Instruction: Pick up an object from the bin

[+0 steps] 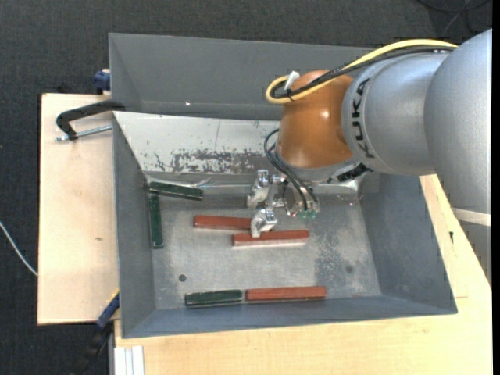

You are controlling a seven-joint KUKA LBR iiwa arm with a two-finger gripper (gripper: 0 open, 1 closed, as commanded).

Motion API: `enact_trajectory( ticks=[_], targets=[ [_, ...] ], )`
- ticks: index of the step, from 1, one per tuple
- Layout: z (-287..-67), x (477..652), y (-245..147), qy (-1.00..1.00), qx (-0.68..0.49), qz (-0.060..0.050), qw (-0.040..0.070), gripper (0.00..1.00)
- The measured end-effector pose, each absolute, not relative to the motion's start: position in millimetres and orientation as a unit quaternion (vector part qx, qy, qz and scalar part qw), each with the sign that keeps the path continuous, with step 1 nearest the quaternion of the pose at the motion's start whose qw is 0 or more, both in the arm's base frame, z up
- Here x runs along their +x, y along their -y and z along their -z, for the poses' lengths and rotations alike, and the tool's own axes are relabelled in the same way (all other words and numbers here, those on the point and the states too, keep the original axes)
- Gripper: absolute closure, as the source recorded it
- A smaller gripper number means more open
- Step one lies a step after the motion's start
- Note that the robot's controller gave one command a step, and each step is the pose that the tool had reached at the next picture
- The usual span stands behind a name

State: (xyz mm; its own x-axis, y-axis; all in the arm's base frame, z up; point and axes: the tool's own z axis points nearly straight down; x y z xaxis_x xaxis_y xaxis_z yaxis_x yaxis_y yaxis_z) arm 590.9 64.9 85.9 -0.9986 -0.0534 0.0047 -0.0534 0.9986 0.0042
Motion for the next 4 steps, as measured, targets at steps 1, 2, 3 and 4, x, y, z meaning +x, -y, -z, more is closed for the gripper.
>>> enact_trajectory(
  ticks=[1, 2, 3, 4],
  targets=[
    [-89.5, 600.0, -64.6, 0.999, 0.025, 0.003, -0.020, 0.00],
    [-85.7, 590.8, -64.9, 1.000, 0.027, 0.002, 0.002, 1.00],
    [-89.2, 599.9, -64.6, 0.999, 0.025, 0.003, -0.021, 0.00],
    [-85.5, 590.3, -64.8, 1.000, 0.027, 0.002, 0.003, 1.00]
  ],
)
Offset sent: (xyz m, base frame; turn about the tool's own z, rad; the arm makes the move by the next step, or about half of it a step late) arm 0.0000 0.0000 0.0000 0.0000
